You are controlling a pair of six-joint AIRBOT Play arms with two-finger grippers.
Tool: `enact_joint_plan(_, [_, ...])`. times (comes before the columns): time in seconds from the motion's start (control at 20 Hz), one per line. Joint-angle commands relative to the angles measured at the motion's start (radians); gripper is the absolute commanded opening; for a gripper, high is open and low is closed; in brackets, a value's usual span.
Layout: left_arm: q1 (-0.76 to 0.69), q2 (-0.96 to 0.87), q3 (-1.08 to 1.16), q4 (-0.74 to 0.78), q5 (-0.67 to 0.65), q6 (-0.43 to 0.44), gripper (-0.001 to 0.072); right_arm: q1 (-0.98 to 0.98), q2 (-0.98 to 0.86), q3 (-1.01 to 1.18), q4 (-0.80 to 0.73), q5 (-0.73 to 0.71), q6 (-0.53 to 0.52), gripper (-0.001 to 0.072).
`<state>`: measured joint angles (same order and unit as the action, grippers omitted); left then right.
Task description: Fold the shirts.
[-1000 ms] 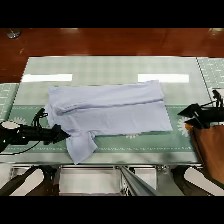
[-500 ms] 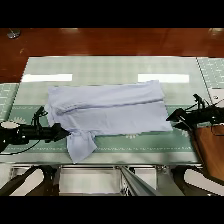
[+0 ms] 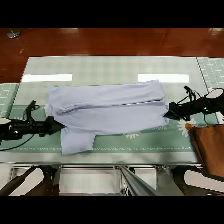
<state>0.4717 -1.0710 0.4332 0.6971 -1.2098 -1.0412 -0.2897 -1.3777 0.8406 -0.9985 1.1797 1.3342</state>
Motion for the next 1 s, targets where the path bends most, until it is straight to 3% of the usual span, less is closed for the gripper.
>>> enact_joint_plan(0.0, [0.082, -0.006, 0.121, -0.074, -0.023, -0.004, 0.0024, 0.003, -0.001, 0.110, -0.005, -0.010, -0.006, 0.0024])
enact_joint_plan(0.2, [-0.024, -0.133, 0.244, -0.074, 0.041, -0.064, 0.0024, 0.076, -0.033, 0.210, 0.077, -0.153, 0.021, 0.0025])
enact_joint_plan(0.5, [-0.122, -0.372, 0.561, -0.073, 0.104, -0.219, 0.0024, 0.100, -0.216, 0.438, 0.132, -0.146, 0.046, 0.0024])
enact_joint_plan(0.95, [-0.188, -0.670, 0.894, -0.061, 0.057, -0.273, 0.0025, 0.100, -0.425, 0.631, 0.179, -0.114, 0.087, 0.0025])
